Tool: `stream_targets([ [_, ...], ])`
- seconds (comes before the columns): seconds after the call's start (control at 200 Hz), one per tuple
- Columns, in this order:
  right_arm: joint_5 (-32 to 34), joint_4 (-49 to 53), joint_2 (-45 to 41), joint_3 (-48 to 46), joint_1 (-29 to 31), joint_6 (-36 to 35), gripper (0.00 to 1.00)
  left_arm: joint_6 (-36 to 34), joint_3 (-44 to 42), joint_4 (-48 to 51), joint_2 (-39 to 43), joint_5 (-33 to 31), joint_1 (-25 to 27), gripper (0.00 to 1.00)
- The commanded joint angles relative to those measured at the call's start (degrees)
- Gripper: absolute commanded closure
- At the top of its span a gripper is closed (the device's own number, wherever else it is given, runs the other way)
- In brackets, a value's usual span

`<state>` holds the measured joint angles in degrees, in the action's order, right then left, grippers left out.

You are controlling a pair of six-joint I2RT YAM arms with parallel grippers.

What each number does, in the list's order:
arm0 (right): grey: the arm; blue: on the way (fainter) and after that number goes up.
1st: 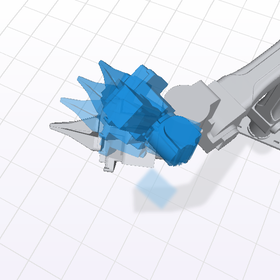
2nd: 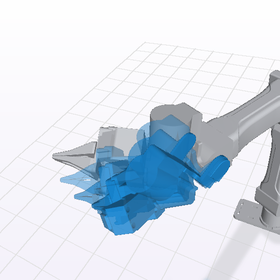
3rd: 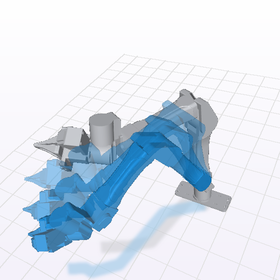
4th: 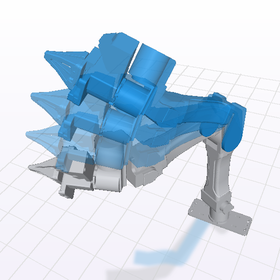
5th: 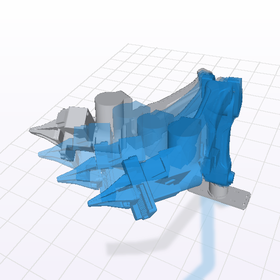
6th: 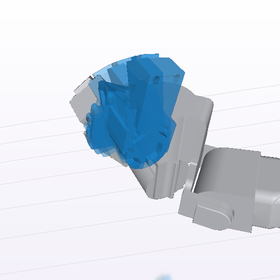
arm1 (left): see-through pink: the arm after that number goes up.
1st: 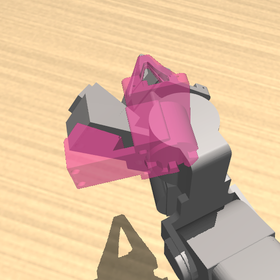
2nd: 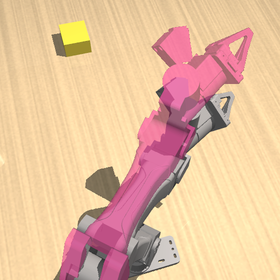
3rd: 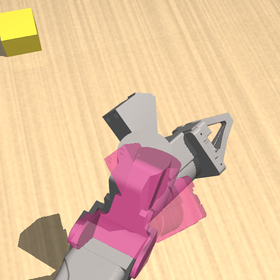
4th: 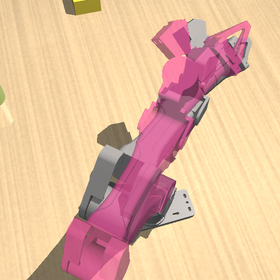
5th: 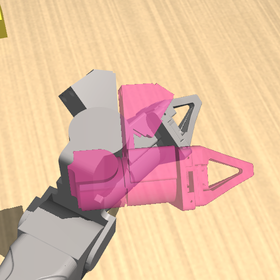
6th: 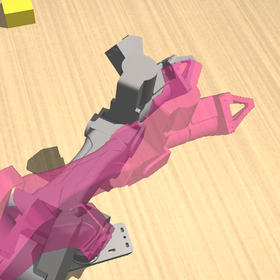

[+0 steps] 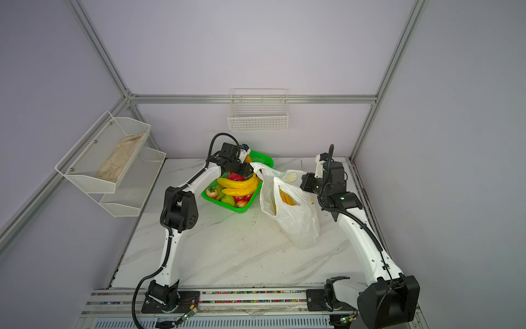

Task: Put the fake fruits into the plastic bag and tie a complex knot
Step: 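Close the left gripper on the green pear, then carry the green pear into the bag mouth held by the right gripper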

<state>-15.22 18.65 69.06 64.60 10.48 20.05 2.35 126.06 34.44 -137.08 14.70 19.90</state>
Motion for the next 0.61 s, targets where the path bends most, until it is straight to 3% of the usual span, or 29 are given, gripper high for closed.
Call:
stream_targets([
  [0.0, 0.5, -0.6, -0.2, -0.3, -0.2, -0.1, 1.00, 1.5, -4.1, -4.6, 8.3, 0.3, 0.0, 0.50],
  [0.205, -0.1, -0.9, 0.0, -0.3, -0.3, 0.3, 1.00, 3.1, -11.4, -10.8, 15.3, -0.9, 0.0, 0.51],
  [0.435, 0.0, -1.4, 0.9, -0.4, -0.2, 0.4, 1.00, 5.8, -25.0, -18.4, 26.7, -1.8, 0.0, 0.51],
  [0.6, 0.3, -1.5, 1.5, 0.0, -0.3, 0.5, 1.00, 11.3, -43.5, -22.9, 41.2, -3.7, 0.5, 0.51],
])
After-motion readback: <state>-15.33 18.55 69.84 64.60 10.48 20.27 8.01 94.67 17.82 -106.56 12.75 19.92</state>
